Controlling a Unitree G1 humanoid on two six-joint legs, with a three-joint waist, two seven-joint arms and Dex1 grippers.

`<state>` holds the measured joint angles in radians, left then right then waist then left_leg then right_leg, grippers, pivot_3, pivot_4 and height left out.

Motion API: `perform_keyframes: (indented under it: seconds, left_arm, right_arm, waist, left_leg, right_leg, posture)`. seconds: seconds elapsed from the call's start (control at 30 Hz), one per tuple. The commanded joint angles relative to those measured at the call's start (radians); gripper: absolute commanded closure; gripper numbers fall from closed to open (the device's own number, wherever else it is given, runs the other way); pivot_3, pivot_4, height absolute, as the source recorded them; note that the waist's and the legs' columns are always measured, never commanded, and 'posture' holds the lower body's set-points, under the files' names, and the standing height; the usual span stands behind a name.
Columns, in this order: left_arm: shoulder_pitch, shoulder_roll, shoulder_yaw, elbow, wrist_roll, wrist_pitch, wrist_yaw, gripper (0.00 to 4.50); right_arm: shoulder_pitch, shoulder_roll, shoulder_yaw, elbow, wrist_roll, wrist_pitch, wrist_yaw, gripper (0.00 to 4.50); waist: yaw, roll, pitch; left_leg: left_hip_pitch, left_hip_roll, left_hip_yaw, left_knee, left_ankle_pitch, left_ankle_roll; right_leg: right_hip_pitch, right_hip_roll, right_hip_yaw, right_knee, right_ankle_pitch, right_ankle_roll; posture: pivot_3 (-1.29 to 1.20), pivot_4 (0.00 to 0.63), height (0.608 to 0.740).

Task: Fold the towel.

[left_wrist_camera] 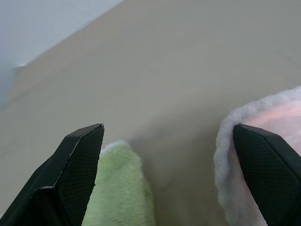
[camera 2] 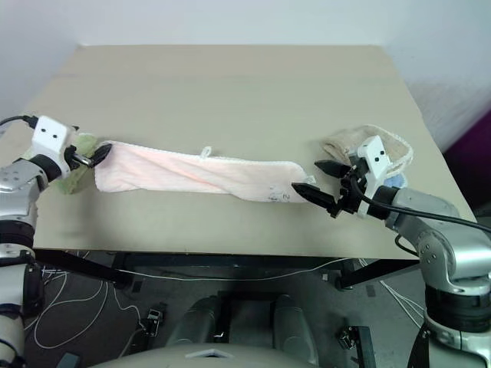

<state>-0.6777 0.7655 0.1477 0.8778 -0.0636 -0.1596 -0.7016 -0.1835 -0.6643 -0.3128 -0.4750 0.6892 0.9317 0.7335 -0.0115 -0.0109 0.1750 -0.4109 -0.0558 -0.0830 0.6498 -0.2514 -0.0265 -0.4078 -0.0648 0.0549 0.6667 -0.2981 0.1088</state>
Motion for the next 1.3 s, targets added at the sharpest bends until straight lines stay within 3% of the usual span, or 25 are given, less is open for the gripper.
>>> perform_keyframes:
  seconds: [0.03, 0.17, 0.3, 0.5, 0.77, 1.07, 1.3]
  left_arm:
    - [-0.035, -0.015, -0.028, -0.006, 0.005, 0.008, -0.053, 0.02]
    - [-0.057, -0.019, -0.088, 0.01, 0.038, 0.005, -0.143, 0.02]
    - [-0.093, -0.002, -0.096, 0.05, 0.06, -0.017, -0.124, 0.02]
    - [-0.116, -0.016, 0.005, 0.014, -0.063, -0.042, -0.161, 0.02]
    - [-0.017, -0.047, 0.038, -0.164, -0.161, -0.002, -0.259, 0.02]
    - [0.108, -0.057, -0.004, -0.414, -0.219, 0.077, -0.387, 0.02]
    - [0.168, -0.066, -0.032, -0.547, -0.244, 0.156, -0.437, 0.02]
  right_arm:
    - [0.005, 0.006, -0.002, -0.036, 0.013, -0.003, -0.049, 0.0]
    - [-0.025, 0.0, 0.011, -0.012, 0.005, -0.017, -0.083, 0.0]
    - [-0.037, 0.001, -0.003, -0.006, 0.029, -0.002, -0.104, 0.0]
    - [-0.015, 0.087, -0.122, -0.001, 0.278, 0.152, -0.207, 0.0]
    - [0.087, 0.193, -0.233, 0.092, 0.74, 0.272, -0.572, 0.0]
    - [0.135, 0.24, -0.055, 0.139, 1.082, 0.098, -1.115, 0.0]
    - [0.068, 0.283, 0.049, 0.202, 1.201, -0.084, -1.352, 0.0]
  waist:
    - [-0.001, 0.0, 0.0]
    - [-0.003, 0.0, 0.0]
    - [-0.005, 0.0, 0.0]
    - [-0.002, -0.001, -0.001]
    - [-0.002, -0.002, -0.002]
    - [-0.008, -0.002, -0.002]
    - [-0.008, -0.002, -0.002]
  left_leg:
    - [0.0, 0.0, 0.0, 0.0, 0.0, 0.0]
    - [0.0, 0.0, 0.0, 0.0, 0.0, 0.0]
    - [0.0, 0.0, 0.0, 0.0, 0.0, 0.0]
    - [0.0, 0.0, 0.0, 0.0, 0.0, 0.0]
    - [0.0, 0.001, 0.0, -0.001, 0.0, 0.0]
    - [0.001, 0.001, 0.0, -0.001, 0.0, 0.0]
    - [0.001, 0.001, 0.0, -0.001, 0.0, 0.0]
  right_leg:
    - [0.0, 0.0, 0.0, 0.0, 0.0, 0.0]
    - [0.0, 0.001, 0.0, 0.0, 0.0, 0.0]
    - [0.0, 0.001, 0.0, 0.0, 0.0, 0.0]
    - [0.0, 0.001, 0.0, 0.0, 0.0, 0.0]
    - [0.0, -0.001, 0.0, 0.0, 0.0, 0.0]
    - [0.0, -0.001, 0.001, -0.001, 0.0, 0.0]
    - [0.001, 0.0, 0.001, -0.001, 0.0, 0.0]
  posture:
    - [0.0, 0.15, 0.74]
    - [0.0, 0.15, 0.74]
    - [0.0, 0.15, 0.74]
    - [0.0, 0.15, 0.74]
    - [0.0, 0.15, 0.74]
    - [0.0, 0.15, 0.74]
    - [0.0, 0.15, 0.74]
